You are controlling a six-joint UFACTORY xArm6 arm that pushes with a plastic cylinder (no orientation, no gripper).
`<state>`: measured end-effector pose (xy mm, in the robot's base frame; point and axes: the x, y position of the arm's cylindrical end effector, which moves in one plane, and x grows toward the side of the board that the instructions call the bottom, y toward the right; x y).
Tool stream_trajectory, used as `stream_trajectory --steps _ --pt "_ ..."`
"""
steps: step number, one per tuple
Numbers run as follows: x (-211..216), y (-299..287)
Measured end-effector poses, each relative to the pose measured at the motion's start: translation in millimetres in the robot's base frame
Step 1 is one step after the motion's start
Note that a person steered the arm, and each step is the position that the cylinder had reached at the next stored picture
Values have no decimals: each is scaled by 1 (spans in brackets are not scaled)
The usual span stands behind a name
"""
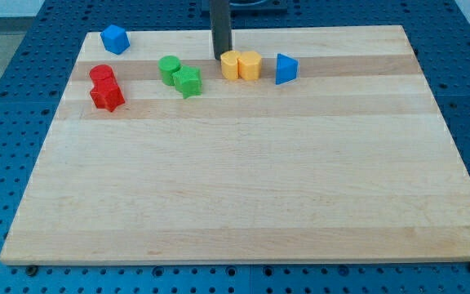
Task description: Move the arm to the top of the red circle
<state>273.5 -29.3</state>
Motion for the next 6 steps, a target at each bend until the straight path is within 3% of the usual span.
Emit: stream_trajectory --steps 1,2,3,4,6 --pt "-1 0" --pt "-40 -43" --pt "-40 -82" --pt "-21 -86" --pt "-6 -168"
